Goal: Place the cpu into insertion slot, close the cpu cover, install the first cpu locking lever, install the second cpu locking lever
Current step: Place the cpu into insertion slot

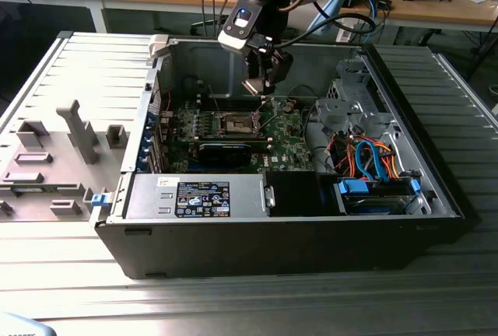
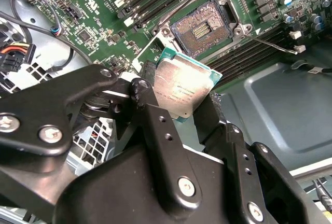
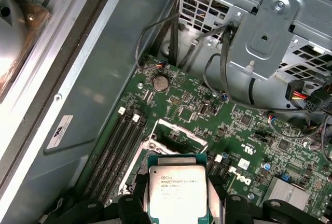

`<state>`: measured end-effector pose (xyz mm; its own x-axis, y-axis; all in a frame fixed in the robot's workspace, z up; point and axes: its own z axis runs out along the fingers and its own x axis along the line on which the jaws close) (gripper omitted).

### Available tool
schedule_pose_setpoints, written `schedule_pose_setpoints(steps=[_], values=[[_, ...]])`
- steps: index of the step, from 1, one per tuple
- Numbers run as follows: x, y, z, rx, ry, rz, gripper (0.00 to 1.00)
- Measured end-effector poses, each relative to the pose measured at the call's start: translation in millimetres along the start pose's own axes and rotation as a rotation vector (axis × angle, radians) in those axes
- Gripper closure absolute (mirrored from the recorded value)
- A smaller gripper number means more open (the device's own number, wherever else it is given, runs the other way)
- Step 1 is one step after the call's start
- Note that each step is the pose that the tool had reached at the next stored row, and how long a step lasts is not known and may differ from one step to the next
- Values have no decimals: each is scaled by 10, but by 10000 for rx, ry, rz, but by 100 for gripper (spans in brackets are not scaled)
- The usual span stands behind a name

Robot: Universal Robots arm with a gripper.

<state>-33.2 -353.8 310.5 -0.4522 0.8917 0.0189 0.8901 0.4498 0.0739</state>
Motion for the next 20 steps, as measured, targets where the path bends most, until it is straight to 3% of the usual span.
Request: schedule_pose_setpoints(steps=[12, 15, 20], values=[[0, 0, 0, -4, -14, 191, 46], [0, 0, 2, -10, -37, 500, 46], [0, 0, 2, -13, -48, 650, 46]])
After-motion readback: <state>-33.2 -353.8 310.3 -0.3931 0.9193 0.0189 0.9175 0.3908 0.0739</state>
